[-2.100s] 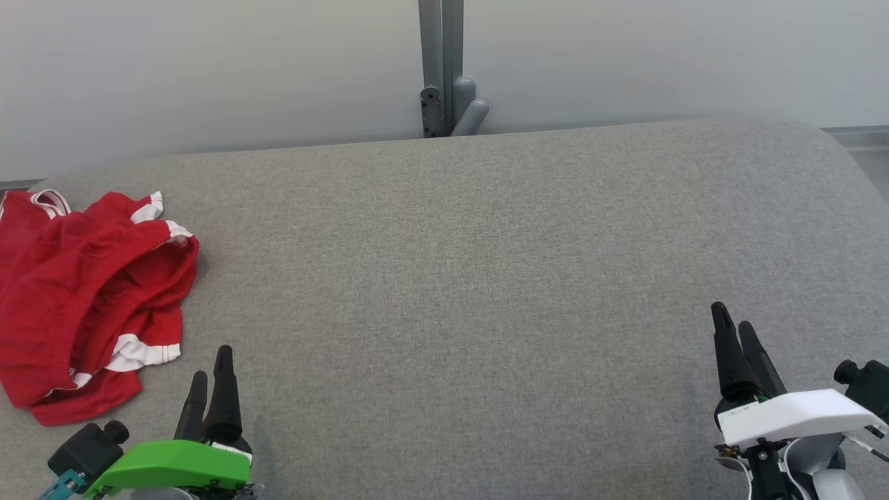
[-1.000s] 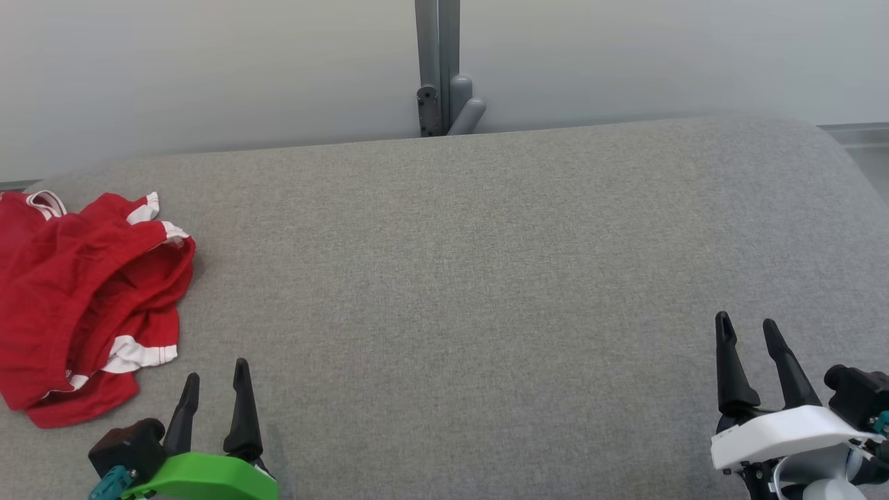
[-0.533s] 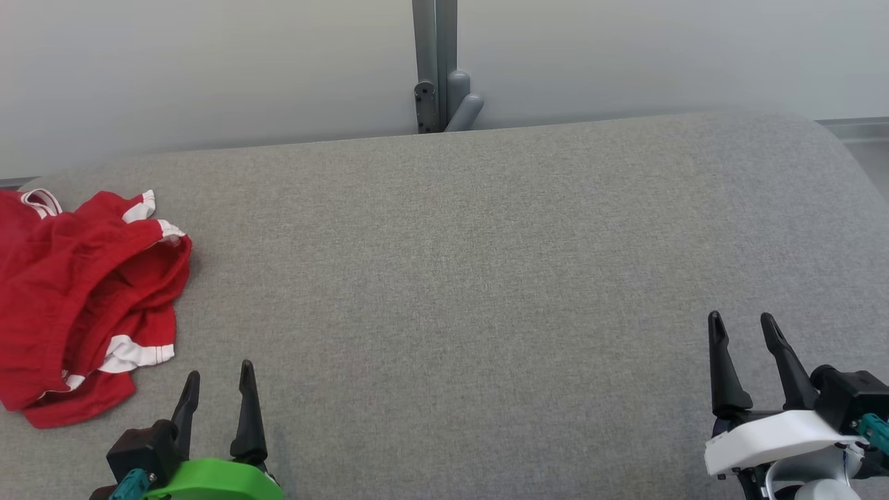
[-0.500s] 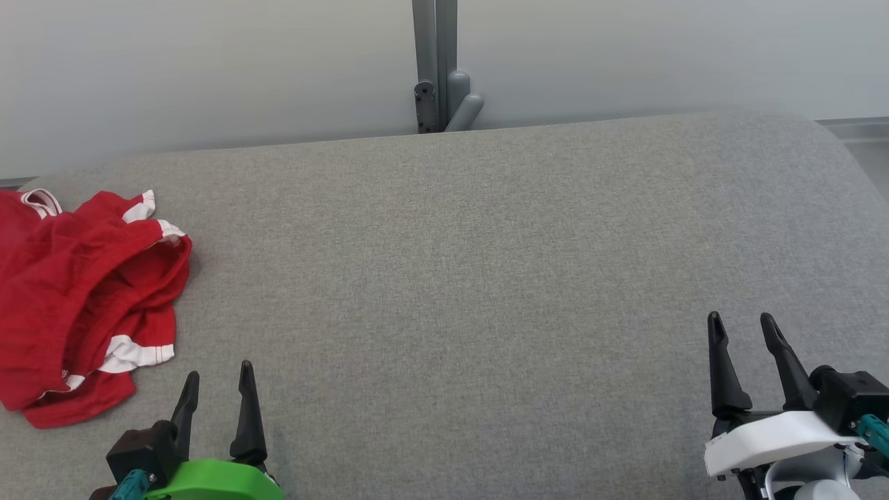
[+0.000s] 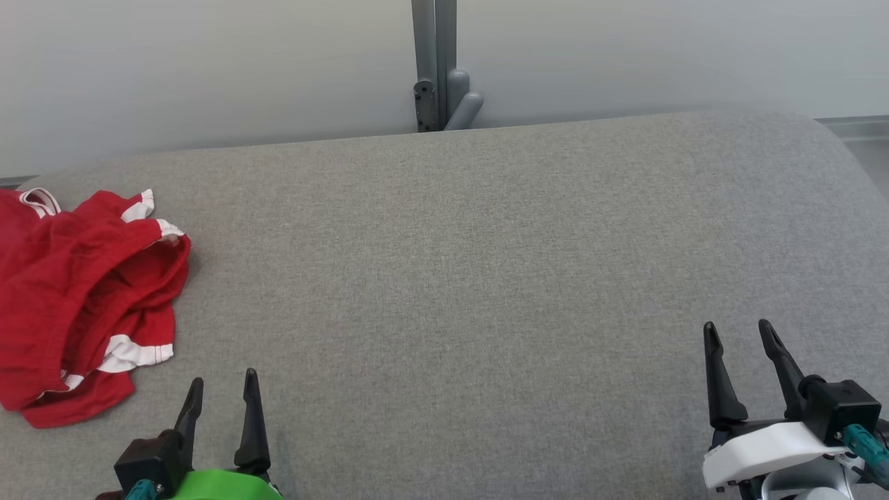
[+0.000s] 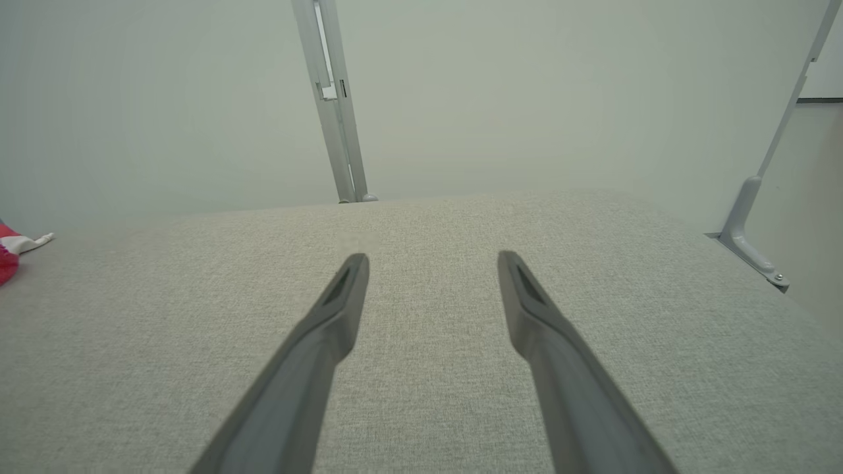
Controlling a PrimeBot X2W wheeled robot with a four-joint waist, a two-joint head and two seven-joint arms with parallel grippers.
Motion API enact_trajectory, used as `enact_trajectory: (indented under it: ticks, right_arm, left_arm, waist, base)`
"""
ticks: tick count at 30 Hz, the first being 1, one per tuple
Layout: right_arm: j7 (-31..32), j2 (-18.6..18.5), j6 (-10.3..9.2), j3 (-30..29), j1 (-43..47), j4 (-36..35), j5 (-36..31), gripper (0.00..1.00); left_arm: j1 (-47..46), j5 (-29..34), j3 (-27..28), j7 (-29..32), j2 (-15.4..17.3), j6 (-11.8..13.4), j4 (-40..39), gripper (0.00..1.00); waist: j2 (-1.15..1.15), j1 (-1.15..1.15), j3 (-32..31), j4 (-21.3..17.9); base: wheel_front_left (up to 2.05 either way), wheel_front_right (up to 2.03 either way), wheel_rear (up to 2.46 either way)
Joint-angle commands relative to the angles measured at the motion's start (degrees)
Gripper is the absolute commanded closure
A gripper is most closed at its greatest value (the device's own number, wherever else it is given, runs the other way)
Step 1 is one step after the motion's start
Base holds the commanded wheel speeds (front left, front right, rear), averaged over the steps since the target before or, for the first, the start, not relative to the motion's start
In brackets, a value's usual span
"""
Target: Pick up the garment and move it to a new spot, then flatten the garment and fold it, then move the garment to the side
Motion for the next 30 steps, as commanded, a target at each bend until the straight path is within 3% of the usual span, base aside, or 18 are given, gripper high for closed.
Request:
enact_trajectory:
  ticks: [1, 23, 30]
  right_arm:
    - [-0.7, -0.3, 0.02, -0.2, 0.6, 0.0, -1.6, 0.0]
    - [-2.8, -0.4, 0.02, -0.2, 1.4, -0.3, -10.0, 0.0]
    - [-3.0, -0.4, 0.02, 0.3, 2.0, -0.8, -10.5, 0.0]
  left_arm:
    - [0.3, 1.8, 0.4, -0.6, 0.0, -0.5, 0.2, 0.0]
    - [0.3, 8.9, 0.8, -2.8, -0.5, -2.0, 2.2, 0.0]
    - [-0.8, 9.0, -0.3, -3.0, -0.5, -1.5, 2.7, 0.0]
  waist:
    - [0.25, 0.0, 0.1, 0.0]
    - [0.31, 0.0, 0.8, -0.5]
    - [0.31, 0.0, 0.6, 3.1]
  base:
    - [0.0, 0.0, 0.0]
    - [0.0, 0.0, 0.0]
    - [0.0, 0.0, 0.0]
